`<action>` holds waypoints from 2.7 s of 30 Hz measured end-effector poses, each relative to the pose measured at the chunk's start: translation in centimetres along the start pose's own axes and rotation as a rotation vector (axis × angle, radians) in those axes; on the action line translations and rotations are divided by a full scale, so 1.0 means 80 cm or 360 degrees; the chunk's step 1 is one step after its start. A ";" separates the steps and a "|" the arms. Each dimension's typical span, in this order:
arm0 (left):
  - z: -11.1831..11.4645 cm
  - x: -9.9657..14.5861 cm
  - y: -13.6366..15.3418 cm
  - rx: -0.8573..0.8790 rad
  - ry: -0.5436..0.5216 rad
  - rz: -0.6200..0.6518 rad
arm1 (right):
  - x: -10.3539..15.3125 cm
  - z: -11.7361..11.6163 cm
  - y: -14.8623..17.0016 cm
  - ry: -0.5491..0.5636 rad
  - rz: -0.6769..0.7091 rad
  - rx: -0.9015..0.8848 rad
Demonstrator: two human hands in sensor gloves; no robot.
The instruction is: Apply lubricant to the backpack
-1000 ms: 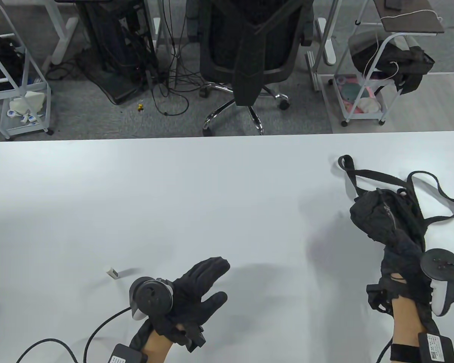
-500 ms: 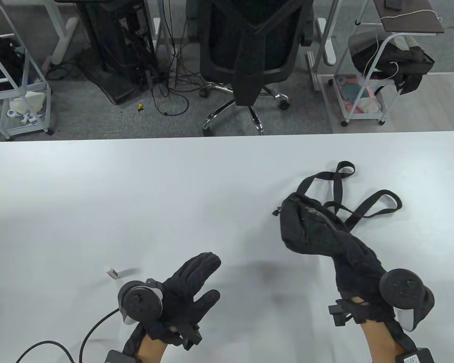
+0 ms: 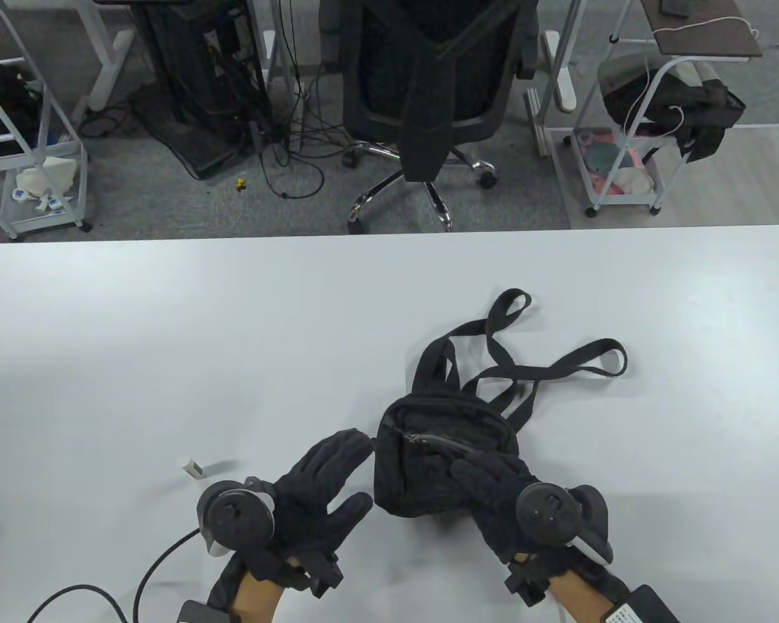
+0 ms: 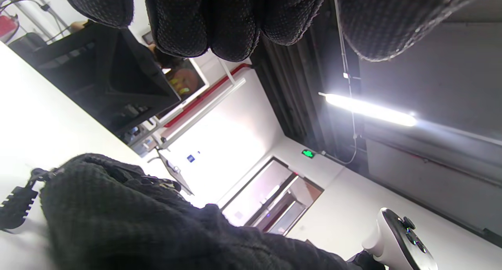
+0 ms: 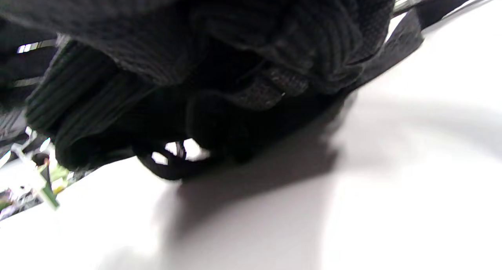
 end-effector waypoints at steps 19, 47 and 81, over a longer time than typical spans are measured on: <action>0.018 -0.003 0.013 0.0027 0.0104 -0.0077 | -0.004 -0.047 -0.012 -0.0519 0.0233 0.0092; 0.051 -0.002 0.021 0.0221 0.0163 -0.0079 | 0.012 0.067 0.033 0.0045 0.0265 -0.0568; -0.193 0.121 0.149 -0.0809 -0.0373 -0.1727 | 0.006 0.047 0.043 -0.0090 0.0259 -0.0592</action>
Point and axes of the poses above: the tracker on the back of each hand, its own y axis roughly to the little-finger side, its own x axis roughly from the fingertips to the wrist, z = x × y, the point moved 4 cm from there along -x, roughly from the wrist to the fingertips, and after that the axes turned 9 degrees about x, right-handed, at the moved point
